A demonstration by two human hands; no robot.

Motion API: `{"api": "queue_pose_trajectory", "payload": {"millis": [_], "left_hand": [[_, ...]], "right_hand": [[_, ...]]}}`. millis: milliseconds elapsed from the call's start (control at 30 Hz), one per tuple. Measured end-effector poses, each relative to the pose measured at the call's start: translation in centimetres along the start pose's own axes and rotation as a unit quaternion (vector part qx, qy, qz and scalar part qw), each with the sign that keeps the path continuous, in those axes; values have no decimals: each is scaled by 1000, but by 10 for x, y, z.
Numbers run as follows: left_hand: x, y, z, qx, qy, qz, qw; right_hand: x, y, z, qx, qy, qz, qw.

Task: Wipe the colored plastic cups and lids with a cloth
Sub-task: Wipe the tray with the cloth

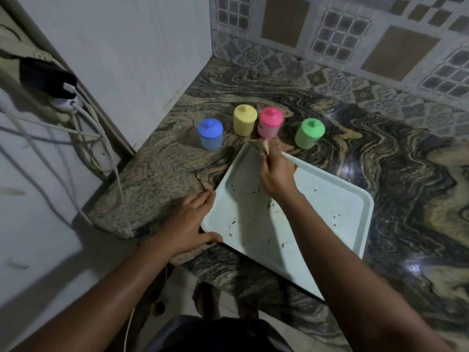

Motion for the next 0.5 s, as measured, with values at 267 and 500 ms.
{"api": "queue_pose_trajectory", "payload": {"millis": [267,500], "left_hand": [[-2,-7,-9,109,-48,-52,992],[1,-2,-13,108,-43,-50,992]], "right_hand": [[-9,-51,5,-133,43,-114,984],[-6,-67,12,-218,54,-151,963]]}}
Point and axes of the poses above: each hand's wrist, its own x-axis towards the middle knuckle, its own y-axis out of the back of the hand, z = x × y, the point moved 7 cm from there along x, towards the middle knuckle, and after that the axes turned 9 degrees about z, right-handed, at the moved point
